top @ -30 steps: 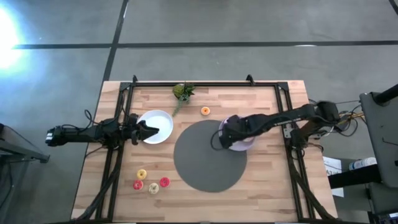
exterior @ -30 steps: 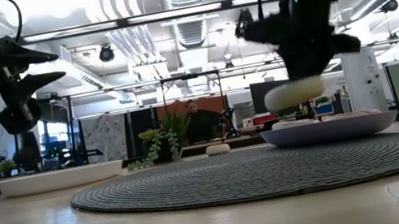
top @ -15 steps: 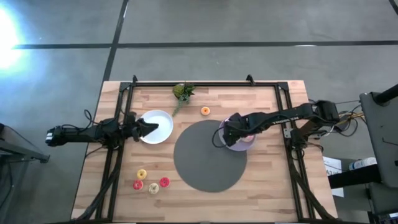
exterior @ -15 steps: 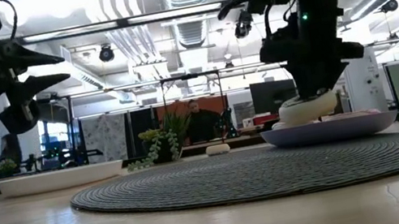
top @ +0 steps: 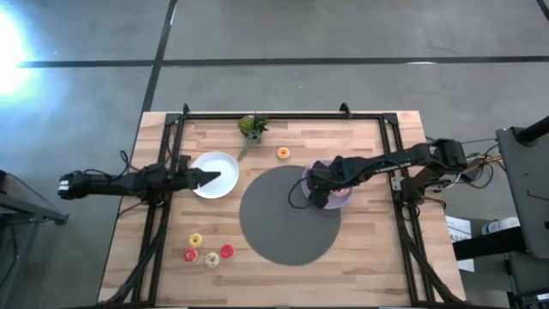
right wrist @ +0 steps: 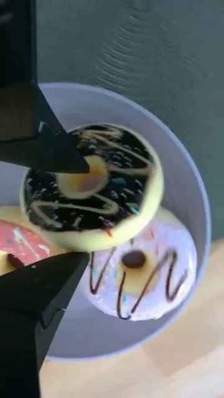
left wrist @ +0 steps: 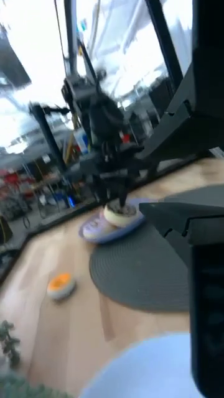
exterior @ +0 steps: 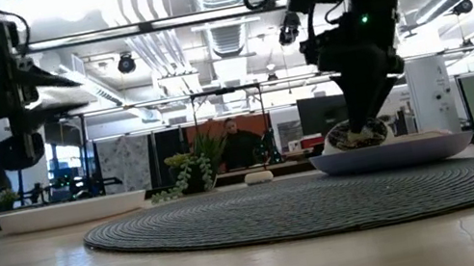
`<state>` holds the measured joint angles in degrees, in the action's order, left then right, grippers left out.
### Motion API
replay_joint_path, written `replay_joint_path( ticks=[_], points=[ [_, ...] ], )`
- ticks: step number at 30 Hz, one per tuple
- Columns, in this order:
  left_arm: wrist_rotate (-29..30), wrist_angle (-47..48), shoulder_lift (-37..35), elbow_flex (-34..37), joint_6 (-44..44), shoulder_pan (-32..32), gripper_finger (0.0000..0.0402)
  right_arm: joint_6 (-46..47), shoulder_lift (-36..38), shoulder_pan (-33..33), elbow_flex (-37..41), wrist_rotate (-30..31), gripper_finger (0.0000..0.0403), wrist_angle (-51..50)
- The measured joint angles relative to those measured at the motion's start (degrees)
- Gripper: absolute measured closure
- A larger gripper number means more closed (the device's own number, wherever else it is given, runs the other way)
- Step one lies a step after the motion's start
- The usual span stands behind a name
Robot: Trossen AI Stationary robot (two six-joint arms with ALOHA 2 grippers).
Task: Pick & Place donuts
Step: Put the large black donut on the purple plate, then put the small blue donut on the white plate
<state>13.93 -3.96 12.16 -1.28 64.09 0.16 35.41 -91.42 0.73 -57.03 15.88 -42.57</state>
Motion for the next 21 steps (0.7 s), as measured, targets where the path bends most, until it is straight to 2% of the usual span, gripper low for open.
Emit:
replay_joint_path(
  ticks=[3,7,12,17,21],
  points=[
    [0.00,-0.31,4.45,-2.33,-1.62,0.00,0.0310,-2.27,0.19,0.16,-0.86,-0.13,0.0197,-0.58],
    [0.04,-0.53,9.67,-5.71,-6.21,0.02,0.0310,-4.40,0.18,0.19,-0.79,-4.69,0.0202,-1.41],
    [-2.52,-0.46,15.53,-8.72,-10.77,0.02,0.0310,-3.67,2.10,1.30,-0.88,-4.02,0.0195,-6.10],
    [-2.62,-0.52,19.30,-10.50,-12.78,0.11,0.0310,-3.67,5.48,1.38,-1.51,-3.54,0.0191,-10.34],
    [-2.62,-0.62,20.70,-11.23,-13.09,0.11,0.0310,-3.58,8.52,1.37,-1.60,-0.44,0.0191,-10.98]
  ],
)
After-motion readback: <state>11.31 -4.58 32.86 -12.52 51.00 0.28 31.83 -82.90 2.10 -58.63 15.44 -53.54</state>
